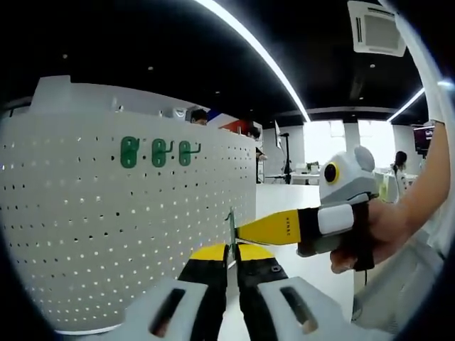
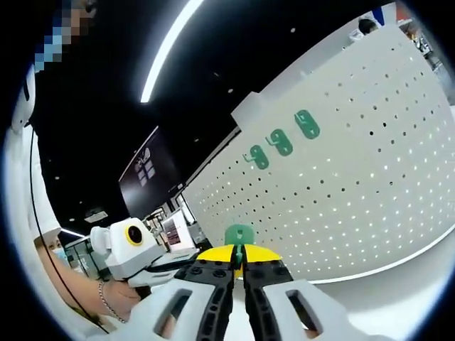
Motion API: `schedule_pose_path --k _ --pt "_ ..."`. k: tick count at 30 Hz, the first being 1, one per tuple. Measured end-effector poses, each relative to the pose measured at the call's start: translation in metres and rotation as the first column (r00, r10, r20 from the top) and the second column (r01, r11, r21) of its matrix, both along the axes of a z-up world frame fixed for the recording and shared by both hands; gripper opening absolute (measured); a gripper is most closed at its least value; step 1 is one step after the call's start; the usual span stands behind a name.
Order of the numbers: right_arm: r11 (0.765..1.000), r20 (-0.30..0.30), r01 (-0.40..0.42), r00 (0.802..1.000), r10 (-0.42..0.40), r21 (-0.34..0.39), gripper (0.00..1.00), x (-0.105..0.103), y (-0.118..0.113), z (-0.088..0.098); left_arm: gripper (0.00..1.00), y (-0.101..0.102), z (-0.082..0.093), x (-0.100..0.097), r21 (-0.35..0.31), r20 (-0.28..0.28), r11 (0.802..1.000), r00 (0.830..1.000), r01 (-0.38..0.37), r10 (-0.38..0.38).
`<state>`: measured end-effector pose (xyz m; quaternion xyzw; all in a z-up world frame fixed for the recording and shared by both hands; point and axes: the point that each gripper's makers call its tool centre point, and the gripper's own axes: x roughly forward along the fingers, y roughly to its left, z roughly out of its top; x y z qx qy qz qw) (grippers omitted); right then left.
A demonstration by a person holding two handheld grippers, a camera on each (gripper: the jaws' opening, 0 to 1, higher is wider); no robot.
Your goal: Insert the hook assembly into the mounting plate slot until the hook locks in place.
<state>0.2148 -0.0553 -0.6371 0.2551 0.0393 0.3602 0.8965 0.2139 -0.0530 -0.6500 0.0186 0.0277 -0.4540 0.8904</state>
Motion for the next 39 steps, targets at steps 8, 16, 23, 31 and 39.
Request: schedule_pose_path --k 8,16,23,31,39 --pt "1.000 -0.003 0.001 1.000 -0.001 0.001 0.01 0.000 0.000 0.000 0.04 0.000 0.000 0.000 -0.002 -0.002 1.000 1.000 0.000 0.000" --pt "1.000 -0.002 -0.004 1.000 0.004 -0.016 0.01 0.000 0.001 -0.001 0.05 0.001 -0.002 0.000 0.001 -0.017 1.000 1.000 -0.003 0.003" --pt "1.000 -0.004 0.006 1.000 -0.006 -0.016 0.01 0.002 -0.001 -0.002 0.20 0.001 -0.013 -0.002 0.049 -0.033 0.999 0.999 0.005 -0.003" --pt "1.000 -0.008 0.004 1.000 -0.005 -0.016 0.01 0.001 -0.002 -0.002 0.59 -0.002 -0.028 -0.004 0.097 -0.058 0.995 0.998 0.002 0.004" --pt "0.999 -0.003 -0.001 1.000 0.001 -0.036 0.01 0.001 0.000 -0.003 0.79 -0.002 -0.032 -0.003 0.094 -0.086 0.996 0.996 0.002 0.007"
